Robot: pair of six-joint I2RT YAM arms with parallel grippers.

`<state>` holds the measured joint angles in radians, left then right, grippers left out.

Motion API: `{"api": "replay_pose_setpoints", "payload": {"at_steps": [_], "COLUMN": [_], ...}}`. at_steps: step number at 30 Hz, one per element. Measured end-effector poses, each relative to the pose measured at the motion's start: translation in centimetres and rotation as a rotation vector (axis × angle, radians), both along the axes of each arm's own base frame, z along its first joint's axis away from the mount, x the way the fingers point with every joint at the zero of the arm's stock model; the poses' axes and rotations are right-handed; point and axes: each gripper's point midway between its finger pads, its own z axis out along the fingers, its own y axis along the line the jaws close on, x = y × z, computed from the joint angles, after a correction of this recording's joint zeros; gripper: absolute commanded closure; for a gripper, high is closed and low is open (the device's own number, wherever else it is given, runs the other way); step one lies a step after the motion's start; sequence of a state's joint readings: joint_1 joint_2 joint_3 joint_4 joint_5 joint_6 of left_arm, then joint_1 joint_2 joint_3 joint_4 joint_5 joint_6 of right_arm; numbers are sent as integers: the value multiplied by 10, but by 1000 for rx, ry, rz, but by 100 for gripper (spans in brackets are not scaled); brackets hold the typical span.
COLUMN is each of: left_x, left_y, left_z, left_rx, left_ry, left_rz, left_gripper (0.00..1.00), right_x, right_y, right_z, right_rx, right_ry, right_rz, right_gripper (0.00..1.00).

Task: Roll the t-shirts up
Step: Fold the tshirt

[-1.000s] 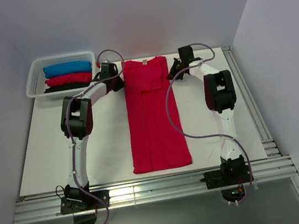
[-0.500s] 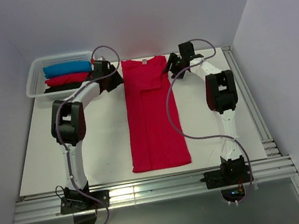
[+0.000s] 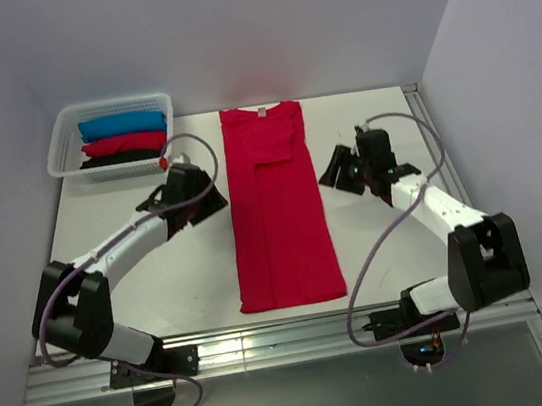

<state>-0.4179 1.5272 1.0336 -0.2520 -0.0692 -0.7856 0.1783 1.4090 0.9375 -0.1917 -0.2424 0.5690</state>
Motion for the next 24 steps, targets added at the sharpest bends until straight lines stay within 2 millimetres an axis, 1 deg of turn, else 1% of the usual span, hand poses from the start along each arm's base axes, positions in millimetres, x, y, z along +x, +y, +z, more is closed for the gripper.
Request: {"api": "replay_pose_setpoints", "payload": {"at_steps": [3, 5, 6, 8, 9, 10, 14, 15, 17, 19, 22, 24], "left_x": [-56, -98, -114, -143, -154, -165, -190, -196, -207, -217, -234, -242], "left_y": [-13, -17, -17, -10, -7, -2, -5, -7, -10, -9, -3, -2], "left_z": [-30, -51, -59, -70, -72, -73, -62, -60, -61, -69, -90, -99], "left_rx": [37, 63, 69, 78, 77, 72, 25, 4, -18, -25, -8, -7], "left_ry": [78, 151, 172, 222, 237, 247, 241, 238, 246, 269, 319, 342], "left_rz": [-43, -76, -88, -89, -83, -72, -77, -79, -83, -79, -69, -65], "left_gripper": [40, 40, 41, 41, 41, 40, 41, 41, 42, 43, 43, 44], "right_x": [-53, -85, -98, -124, -139, -149, -193, -201, -216, -227, -240, -245], "right_y": [-2, -4, -3, -1, 1, 3, 12, 13, 17, 22, 28, 29], "right_z": [-35, -51, -56, -66, -71, -75, -90, -94, -101, -106, -110, -112], "right_rx": [-32, -49, -49, -58, -58, -55, -13, -3, 8, 12, 16, 18], "right_ry": [73, 116, 123, 145, 152, 159, 185, 191, 219, 241, 267, 277], "right_rz": [19, 26, 33, 45, 59, 67, 103, 109, 118, 132, 152, 153], "right_gripper": [43, 47, 47, 46, 46, 45, 45, 45, 45, 45, 45, 45]}}
